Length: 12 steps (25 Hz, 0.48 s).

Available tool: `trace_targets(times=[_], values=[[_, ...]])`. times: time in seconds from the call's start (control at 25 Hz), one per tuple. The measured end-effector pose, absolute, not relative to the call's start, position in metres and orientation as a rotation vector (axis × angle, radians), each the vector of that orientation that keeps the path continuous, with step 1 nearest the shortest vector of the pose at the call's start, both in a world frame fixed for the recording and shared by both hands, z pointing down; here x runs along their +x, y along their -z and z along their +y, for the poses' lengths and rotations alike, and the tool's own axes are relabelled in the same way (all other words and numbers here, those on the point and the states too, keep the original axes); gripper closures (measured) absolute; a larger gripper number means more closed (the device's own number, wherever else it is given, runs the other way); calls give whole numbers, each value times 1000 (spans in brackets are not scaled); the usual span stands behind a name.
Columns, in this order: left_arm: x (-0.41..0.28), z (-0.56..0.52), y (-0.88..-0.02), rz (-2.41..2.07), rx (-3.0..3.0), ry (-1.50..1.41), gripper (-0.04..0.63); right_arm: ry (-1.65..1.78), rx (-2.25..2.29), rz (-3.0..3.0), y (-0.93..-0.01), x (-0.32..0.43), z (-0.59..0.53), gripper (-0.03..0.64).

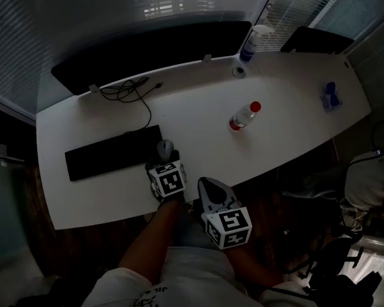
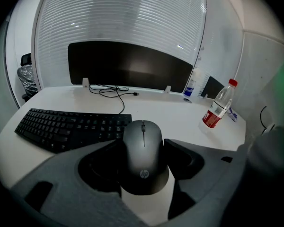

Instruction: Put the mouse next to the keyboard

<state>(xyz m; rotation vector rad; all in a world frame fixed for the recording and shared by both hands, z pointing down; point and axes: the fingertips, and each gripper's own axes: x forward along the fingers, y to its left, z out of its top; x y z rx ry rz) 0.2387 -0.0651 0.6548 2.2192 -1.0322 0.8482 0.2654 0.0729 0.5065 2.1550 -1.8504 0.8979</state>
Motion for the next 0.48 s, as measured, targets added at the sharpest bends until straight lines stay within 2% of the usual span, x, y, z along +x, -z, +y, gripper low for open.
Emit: trace_targets(times=[0.48], values=[[290, -43, -690, -1058, 2190, -912, 299, -943, 2242, -1724, -529, 322, 113, 614]])
